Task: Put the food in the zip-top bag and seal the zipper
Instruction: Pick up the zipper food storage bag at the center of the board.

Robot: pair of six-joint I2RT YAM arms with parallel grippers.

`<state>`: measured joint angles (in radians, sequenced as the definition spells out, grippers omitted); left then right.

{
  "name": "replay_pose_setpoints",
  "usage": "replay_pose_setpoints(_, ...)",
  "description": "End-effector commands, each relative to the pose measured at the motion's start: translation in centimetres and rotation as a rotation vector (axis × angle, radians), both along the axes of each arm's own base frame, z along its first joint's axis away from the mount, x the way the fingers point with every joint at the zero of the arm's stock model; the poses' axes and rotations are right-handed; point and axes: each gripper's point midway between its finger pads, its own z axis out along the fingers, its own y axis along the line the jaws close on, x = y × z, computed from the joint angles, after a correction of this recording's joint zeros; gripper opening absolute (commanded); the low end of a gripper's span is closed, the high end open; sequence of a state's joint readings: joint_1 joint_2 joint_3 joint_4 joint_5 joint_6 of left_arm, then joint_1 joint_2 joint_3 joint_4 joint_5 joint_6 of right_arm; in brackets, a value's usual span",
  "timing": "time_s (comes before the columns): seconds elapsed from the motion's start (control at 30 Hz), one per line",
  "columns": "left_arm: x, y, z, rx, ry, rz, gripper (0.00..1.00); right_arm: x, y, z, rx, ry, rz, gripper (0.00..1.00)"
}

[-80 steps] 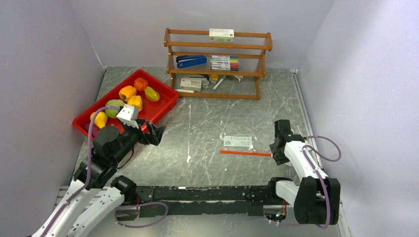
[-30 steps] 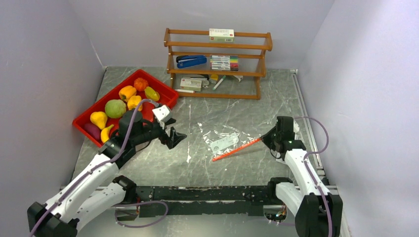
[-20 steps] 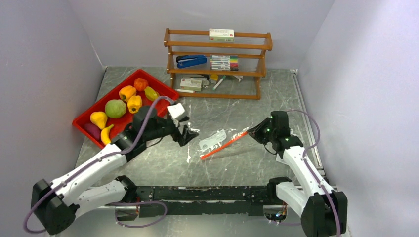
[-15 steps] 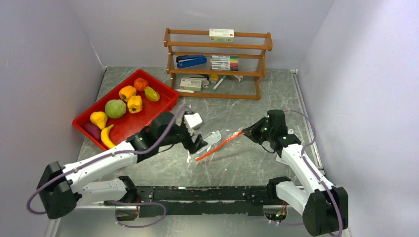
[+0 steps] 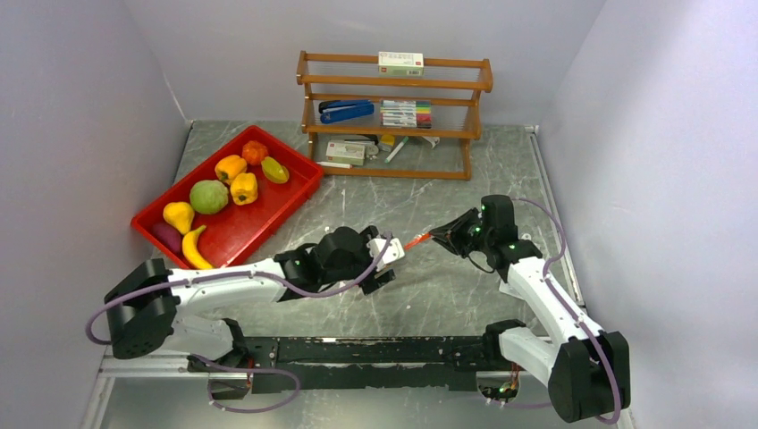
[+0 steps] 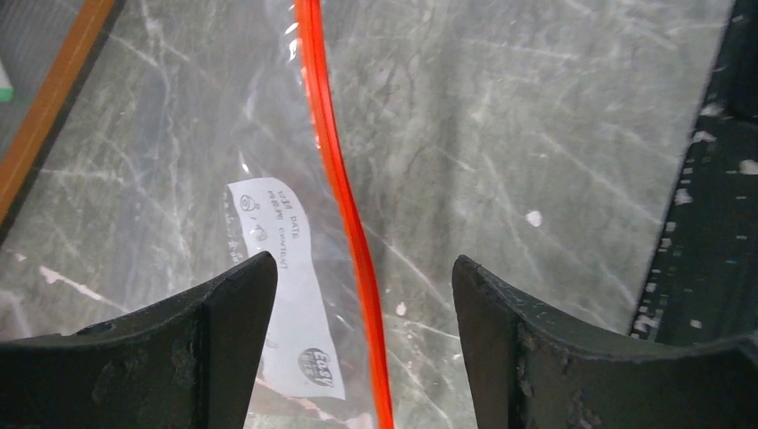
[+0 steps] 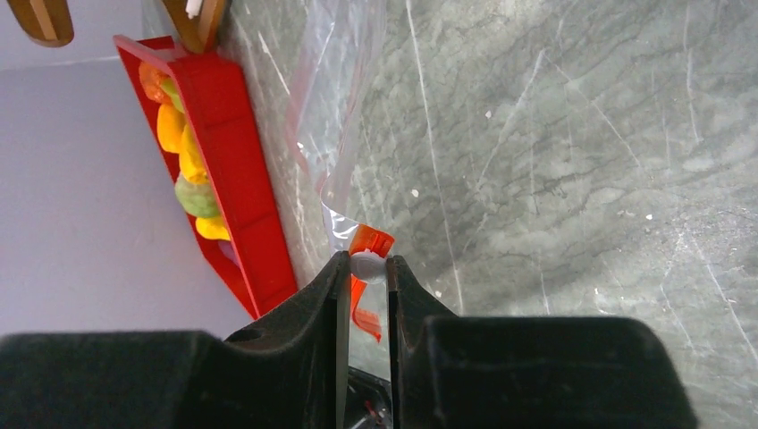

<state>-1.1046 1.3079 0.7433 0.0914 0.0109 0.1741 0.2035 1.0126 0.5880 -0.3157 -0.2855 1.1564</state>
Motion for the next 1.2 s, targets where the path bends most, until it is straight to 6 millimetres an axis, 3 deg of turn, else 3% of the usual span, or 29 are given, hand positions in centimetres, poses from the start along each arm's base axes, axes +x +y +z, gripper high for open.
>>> replay_pose_setpoints(0.0,1.9,0.2,-0.5,0.046,-0.121,0.052,0.71,0.1,0.7,0.8,0.037,-0.023,0.017,0.03)
replay_pose_setpoints(0.27,3.5,1.5,-2.3,0.117,-0.182,0.138,0.7,-0.1,0.6,0.2,0.031,-0.009,0.017,0.03)
replay_pose_setpoints(0.37,4.5,2.1,-1.9,0.12,-0.214,0.2,0.63,-0.1,0.6,0.1,0.026,-0.007,0.019,0.03)
replay_pose_setpoints(0.47,4.7,2.1,-1.7,0.112,-0.224,0.209,0.64,-0.2,0.5,-0.2,0.018,-0.001,0.017,0.03)
replay_pose_setpoints(0.63,4.5,1.8,-2.5,0.132,-0.204,0.197,0.66,-0.3,0.6,-0.6,0.026,0.006,0.016,0.03)
replay_pose_setpoints(0.83,2.7,0.8,-2.5,0.087,-0.137,0.105,0.76,-0.4,0.1,-1.0,-0.002,0.015,0.005,0.03)
replay_pose_setpoints(1.17,3.3,1.5,-3.4,0.135,-0.151,0.146,0.75,-0.4,0.1,-1.1,0.0,0.019,0.001,0.03)
